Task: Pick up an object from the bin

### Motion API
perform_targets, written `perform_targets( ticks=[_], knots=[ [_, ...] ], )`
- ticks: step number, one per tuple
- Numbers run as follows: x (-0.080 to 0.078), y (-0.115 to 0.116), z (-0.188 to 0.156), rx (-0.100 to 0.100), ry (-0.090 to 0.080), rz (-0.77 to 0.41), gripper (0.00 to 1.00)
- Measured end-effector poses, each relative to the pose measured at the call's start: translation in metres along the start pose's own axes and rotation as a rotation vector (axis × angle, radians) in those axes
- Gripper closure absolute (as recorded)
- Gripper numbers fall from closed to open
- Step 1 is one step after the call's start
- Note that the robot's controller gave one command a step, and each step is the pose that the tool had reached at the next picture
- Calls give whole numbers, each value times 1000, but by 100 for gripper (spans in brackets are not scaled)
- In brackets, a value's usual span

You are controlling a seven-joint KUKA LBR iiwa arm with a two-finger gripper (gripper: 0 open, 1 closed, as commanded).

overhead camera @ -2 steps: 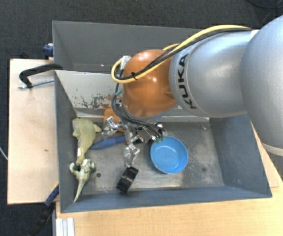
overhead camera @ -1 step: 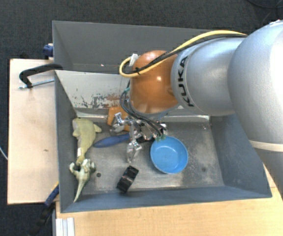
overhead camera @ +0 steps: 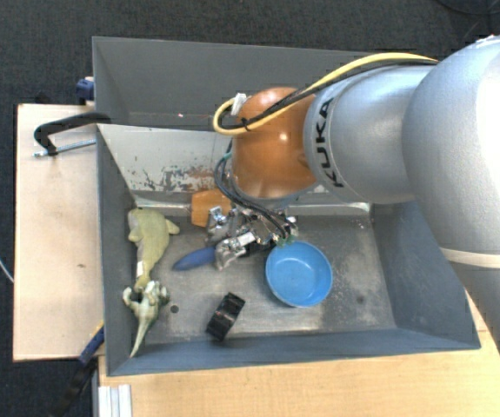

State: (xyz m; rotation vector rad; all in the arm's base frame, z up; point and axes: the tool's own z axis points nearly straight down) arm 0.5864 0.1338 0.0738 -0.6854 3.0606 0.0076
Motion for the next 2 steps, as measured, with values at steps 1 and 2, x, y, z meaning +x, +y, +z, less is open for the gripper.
perform_targets(
  ticks=[1,2],
  knots=[
    [17,-8,-115,6,-6,2,100],
    [21,-43,-195,6,-1,-580,100]
  ],
)
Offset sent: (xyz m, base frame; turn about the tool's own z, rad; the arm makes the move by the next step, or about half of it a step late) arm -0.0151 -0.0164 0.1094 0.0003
